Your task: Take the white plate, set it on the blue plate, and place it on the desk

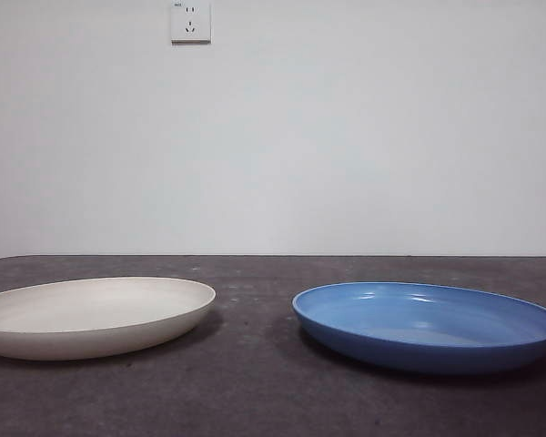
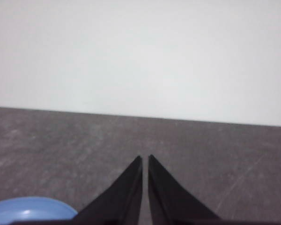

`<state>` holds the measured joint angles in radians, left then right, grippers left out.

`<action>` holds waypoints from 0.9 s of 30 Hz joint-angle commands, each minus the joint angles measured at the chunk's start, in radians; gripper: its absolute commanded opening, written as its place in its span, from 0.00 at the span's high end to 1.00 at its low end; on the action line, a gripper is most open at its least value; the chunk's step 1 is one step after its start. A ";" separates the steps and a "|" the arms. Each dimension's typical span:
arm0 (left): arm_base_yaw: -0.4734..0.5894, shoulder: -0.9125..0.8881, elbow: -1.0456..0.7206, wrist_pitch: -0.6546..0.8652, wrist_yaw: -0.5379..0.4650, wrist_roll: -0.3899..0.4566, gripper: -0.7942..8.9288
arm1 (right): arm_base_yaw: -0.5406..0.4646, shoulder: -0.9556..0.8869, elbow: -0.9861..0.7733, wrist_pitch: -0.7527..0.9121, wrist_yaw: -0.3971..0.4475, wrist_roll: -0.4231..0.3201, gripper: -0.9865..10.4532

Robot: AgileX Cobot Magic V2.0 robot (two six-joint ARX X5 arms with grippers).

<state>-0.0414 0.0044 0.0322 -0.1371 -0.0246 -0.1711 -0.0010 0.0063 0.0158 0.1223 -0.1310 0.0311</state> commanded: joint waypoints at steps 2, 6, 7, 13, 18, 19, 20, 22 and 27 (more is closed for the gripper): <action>0.000 -0.001 -0.020 0.007 -0.002 -0.003 0.90 | 0.001 -0.003 -0.004 0.041 -0.007 0.033 0.90; 0.000 -0.001 -0.020 -0.001 -0.002 -0.002 0.90 | 0.000 -0.003 -0.003 0.074 -0.029 0.071 0.90; 0.000 -0.001 -0.020 -0.001 -0.002 -0.002 0.90 | 0.000 -0.003 -0.003 0.089 -0.029 0.073 0.90; 0.000 0.010 0.008 -0.034 -0.002 -0.007 0.90 | 0.000 -0.003 0.013 0.211 -0.025 0.246 0.90; 0.000 0.040 0.058 -0.019 -0.002 -0.069 0.90 | -0.002 -0.002 0.059 0.057 -0.032 0.336 0.90; 0.000 0.047 0.070 -0.019 -0.002 -0.080 0.90 | -0.002 -0.002 0.060 0.042 -0.055 0.336 0.90; 0.000 0.056 0.084 -0.019 -0.002 -0.086 0.90 | -0.002 -0.002 0.060 0.034 -0.079 0.331 0.90; 0.000 0.075 0.109 -0.020 -0.002 -0.085 0.90 | -0.001 -0.002 0.060 0.033 -0.154 0.327 0.90; -0.002 0.161 0.185 -0.017 -0.002 -0.130 0.90 | -0.001 -0.002 0.064 0.071 -0.300 0.336 0.90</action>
<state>-0.0418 0.1532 0.1925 -0.1680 -0.0246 -0.2752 -0.0013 0.0063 0.0685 0.1761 -0.4118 0.3496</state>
